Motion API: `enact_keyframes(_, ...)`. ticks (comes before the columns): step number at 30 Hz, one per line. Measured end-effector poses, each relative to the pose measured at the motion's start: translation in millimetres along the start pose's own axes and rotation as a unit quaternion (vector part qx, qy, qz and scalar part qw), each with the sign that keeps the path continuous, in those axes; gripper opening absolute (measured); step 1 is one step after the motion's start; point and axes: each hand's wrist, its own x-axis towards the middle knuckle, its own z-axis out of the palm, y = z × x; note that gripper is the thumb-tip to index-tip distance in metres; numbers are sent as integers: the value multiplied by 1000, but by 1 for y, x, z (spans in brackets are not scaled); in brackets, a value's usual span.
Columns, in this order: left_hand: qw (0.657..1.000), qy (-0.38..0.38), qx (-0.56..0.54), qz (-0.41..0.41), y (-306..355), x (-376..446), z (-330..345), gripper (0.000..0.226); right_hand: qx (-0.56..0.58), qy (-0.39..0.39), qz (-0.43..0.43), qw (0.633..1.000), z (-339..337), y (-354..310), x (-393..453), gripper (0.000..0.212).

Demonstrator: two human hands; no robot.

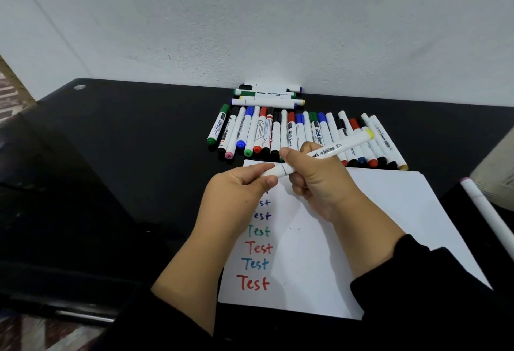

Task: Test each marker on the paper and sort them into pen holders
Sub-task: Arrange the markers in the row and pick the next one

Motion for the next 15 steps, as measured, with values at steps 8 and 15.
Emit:
enact_keyframes(8,1000,15,6,1,1,1,6,25,0,9,2,1000,1,-2,2,44)
enact_keyframes(15,999,41,18,2,6,1,-1,25,-28,-3,34,999,0,-14,1,29)
